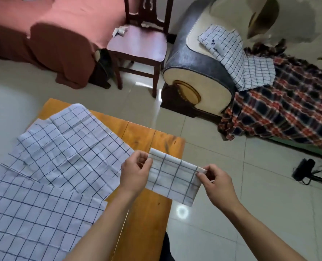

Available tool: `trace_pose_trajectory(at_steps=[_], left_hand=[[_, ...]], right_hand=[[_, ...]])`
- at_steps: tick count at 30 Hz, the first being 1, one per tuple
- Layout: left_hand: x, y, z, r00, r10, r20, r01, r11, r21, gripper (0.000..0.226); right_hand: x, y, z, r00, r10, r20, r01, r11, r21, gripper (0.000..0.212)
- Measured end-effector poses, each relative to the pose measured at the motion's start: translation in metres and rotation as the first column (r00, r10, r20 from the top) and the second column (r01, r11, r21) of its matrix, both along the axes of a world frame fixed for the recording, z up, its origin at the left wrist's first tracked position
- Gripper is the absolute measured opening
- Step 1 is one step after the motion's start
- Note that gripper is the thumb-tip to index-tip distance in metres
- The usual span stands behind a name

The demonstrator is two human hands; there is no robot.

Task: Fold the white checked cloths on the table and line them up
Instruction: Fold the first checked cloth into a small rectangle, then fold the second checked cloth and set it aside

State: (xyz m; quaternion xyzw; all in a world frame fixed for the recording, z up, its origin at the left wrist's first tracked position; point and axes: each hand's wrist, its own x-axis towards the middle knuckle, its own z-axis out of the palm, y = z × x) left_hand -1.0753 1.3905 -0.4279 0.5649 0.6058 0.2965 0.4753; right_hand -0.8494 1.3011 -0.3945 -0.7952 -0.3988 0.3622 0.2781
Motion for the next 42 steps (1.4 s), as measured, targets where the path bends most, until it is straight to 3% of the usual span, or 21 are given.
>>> trace_pose_trajectory(at_steps=[10, 18, 23, 26, 32, 37, 42], left_hand=[[0.031, 0.105, -0.132, 0.966, -0.090, -0.243, 0.066, 0.992, -0.105, 0.006], [0.053, 0.137, -0.165, 0.946, -0.098, -0.308, 0.079, 0.994, -0.072, 0.010], [0.054, 0.151, -0.167, 0.930, -0.096, -0.354, 0.114, 0.993, 0.030, 0.018], [0.049, 0.148, -0.167, 0.900, -0.074, -0.429, 0.129, 0.987, 0.101, 0.024], [0.029, 0.114, -0.146, 0.907, -0.021, -0.420, 0.049, 0.997, 0.055, 0.020], [0.007, 0.081, -0.084, 0.911, 0.064, -0.408, -0.043, 0.997, 0.061, 0.020], [-0.010, 0.016, 0.007, 0.903, 0.161, -0.399, -0.130, 0.986, 0.103, 0.031]], right_hand=[[0.034, 0.110, -0.151, 0.997, -0.071, -0.042, 0.067, 0.993, -0.094, 0.007], [0.046, 0.121, -0.191, 0.999, -0.016, -0.038, 0.009, 0.984, -0.177, 0.007], [0.044, 0.133, -0.191, 0.998, 0.044, 0.040, -0.035, 0.977, -0.211, 0.010], [0.049, 0.138, -0.185, 0.994, 0.006, 0.107, 0.015, 0.982, -0.190, 0.024], [0.051, 0.136, -0.155, 0.993, 0.048, 0.107, -0.036, 0.992, -0.120, 0.026], [0.038, 0.131, -0.101, 0.967, 0.245, 0.075, -0.239, 0.968, -0.080, 0.027], [0.024, 0.091, -0.025, 0.805, 0.587, 0.080, -0.581, 0.809, -0.089, 0.041]])
